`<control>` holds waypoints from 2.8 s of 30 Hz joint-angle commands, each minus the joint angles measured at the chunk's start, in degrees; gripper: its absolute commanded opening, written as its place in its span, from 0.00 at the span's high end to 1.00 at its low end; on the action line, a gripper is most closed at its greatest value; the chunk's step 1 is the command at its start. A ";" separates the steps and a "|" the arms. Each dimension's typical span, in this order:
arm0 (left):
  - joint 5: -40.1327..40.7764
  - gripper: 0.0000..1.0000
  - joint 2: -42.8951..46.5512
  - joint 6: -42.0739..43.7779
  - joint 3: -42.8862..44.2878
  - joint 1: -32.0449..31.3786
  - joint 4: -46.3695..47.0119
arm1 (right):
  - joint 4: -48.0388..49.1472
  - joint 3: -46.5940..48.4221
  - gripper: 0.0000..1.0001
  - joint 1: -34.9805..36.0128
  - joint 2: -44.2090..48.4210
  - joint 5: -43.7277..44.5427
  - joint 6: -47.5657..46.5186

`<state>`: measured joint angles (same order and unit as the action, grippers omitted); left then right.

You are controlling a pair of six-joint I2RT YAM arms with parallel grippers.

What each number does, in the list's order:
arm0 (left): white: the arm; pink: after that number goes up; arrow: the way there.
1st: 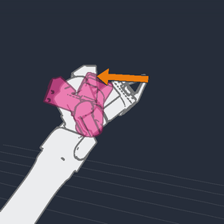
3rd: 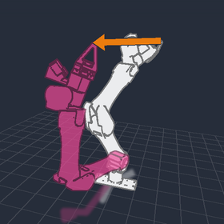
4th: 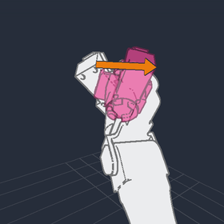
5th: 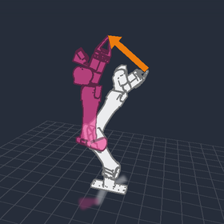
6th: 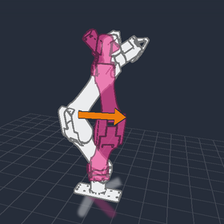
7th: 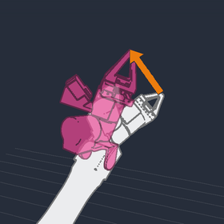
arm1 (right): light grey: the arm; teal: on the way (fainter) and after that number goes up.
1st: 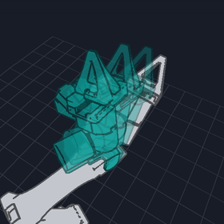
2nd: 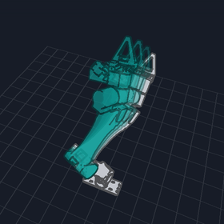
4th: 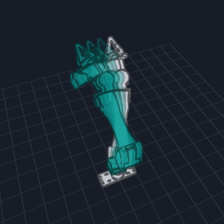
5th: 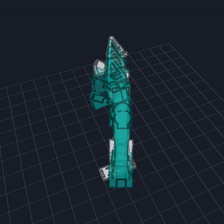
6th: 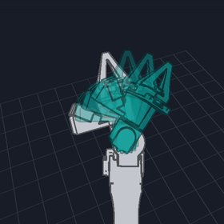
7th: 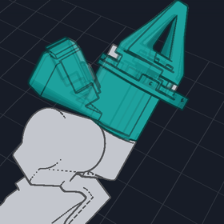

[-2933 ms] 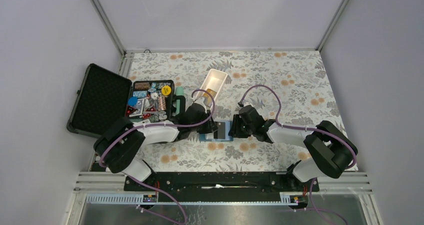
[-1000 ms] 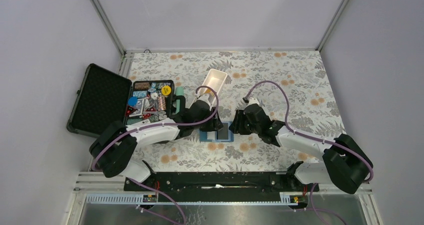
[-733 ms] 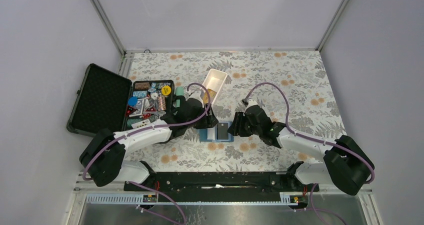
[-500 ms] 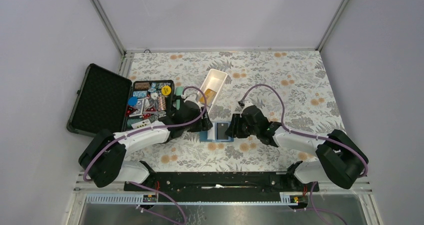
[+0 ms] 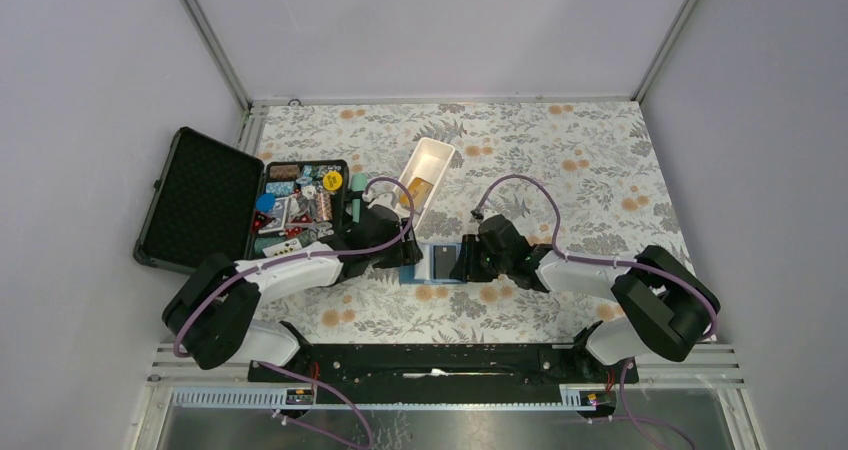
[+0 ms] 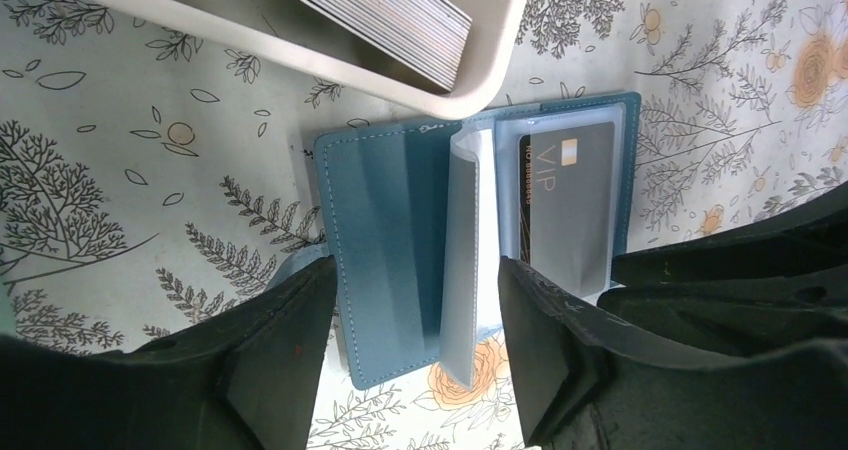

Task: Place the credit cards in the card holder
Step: Insert the credit card into the card holder, then pick up the credit card from the storage box.

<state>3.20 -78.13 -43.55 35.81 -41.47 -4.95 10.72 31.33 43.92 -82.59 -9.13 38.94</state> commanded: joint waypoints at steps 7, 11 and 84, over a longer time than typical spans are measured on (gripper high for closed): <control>-1.42 0.54 -2.40 -0.40 -1.00 0.60 4.57 | 2.58 2.67 0.66 1.10 -0.53 -0.38 0.30; -1.82 0.64 -2.88 -0.32 -1.34 0.61 4.69 | 3.14 3.20 0.68 1.32 -1.02 -0.50 0.27; -5.09 0.78 6.11 -0.58 -6.69 4.87 7.40 | 6.72 12.22 0.52 5.40 -5.09 0.28 -1.93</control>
<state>-3.62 -75.24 -45.06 29.45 -37.15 2.17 18.94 41.63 48.82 -91.18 -12.29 39.27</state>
